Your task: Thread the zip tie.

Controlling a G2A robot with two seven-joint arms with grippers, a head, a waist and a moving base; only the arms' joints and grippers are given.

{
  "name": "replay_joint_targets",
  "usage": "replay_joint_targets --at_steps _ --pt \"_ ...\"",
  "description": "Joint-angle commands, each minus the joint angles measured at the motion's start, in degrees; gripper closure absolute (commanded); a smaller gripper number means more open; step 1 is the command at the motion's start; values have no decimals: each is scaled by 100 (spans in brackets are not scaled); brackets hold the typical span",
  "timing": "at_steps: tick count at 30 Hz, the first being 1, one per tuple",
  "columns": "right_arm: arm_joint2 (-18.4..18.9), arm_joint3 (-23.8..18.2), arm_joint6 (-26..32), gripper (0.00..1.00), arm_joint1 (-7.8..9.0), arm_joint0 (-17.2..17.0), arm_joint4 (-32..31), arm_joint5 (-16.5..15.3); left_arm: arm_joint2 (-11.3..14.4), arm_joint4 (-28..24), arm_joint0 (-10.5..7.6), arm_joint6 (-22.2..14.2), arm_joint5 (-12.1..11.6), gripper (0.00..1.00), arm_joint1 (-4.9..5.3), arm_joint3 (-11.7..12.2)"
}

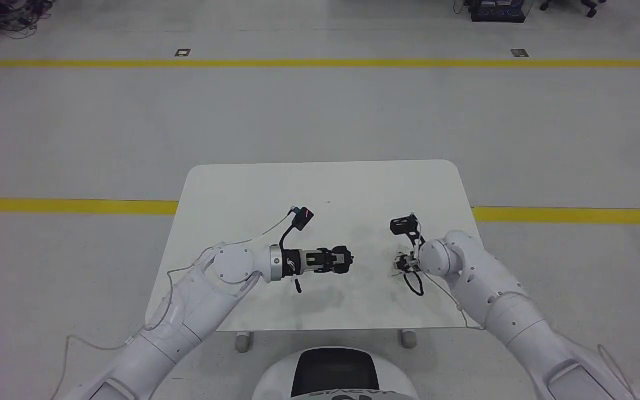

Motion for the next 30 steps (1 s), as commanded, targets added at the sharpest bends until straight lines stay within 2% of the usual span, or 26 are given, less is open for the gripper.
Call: replay_joint_targets --at_steps 1,8,14,26,30 --pt "-4 23 35 61 -10 0 -2 8 0 0 0 0 0 100 0 0" --pt "-77 305 118 63 -100 130 65 77 0 0 0 0 0 100 0 0" --pt "-40 396 98 77 -135 176 200 -57 0 0 0 0 0 100 0 0" --pt "46 352 122 77 -145 123 85 35 0 0 0 0 0 100 0 0" --pt "46 378 118 80 -162 118 74 42 0 0 0 0 0 100 0 0"
